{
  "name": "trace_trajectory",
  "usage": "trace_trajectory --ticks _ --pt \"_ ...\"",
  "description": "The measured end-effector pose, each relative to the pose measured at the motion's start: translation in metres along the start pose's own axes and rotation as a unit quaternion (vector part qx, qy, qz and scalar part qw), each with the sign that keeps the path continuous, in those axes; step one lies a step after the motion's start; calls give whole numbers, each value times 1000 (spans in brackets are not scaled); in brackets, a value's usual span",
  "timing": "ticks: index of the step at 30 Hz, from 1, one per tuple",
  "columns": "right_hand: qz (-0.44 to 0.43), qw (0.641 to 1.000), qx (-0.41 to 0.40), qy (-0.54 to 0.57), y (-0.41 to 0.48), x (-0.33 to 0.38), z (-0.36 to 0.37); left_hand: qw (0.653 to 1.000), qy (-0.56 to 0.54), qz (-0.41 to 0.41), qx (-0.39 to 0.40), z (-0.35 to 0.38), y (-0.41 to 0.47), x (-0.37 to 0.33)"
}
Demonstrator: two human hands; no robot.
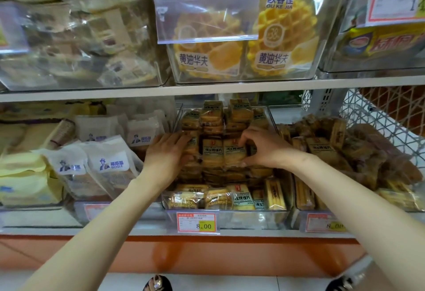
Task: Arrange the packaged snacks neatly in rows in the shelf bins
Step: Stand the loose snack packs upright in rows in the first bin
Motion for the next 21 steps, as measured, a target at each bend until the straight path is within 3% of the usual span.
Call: trace_trajectory --ticks 6,10,14,18,21 --pt "3 988 -76 -131 0 1 -7 996 17 15 88 17 2 2" --pt "23 990 -7 -141 -3 -5 -4 998 35 20 47 15 2 2" --pt "38 975 46 -214 -11 -19 -3 997 46 -38 47 16 6 11" --pt "61 972 44 -224 -14 -30 -2 995 38 -70 54 16 12 14" --pt "59 968 -15 -242 -11 -28 -13 993 14 -68 91 20 15 12"
Point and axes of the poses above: each hand's wrist, its own y-axis towards the middle knuckle, its own z-axis out of the palm, x = y × z, the point moved 9 cm from there along y, towards the middle knuckle, and after that the axes turned 2 degrees about -x, right-handed, at the moved point
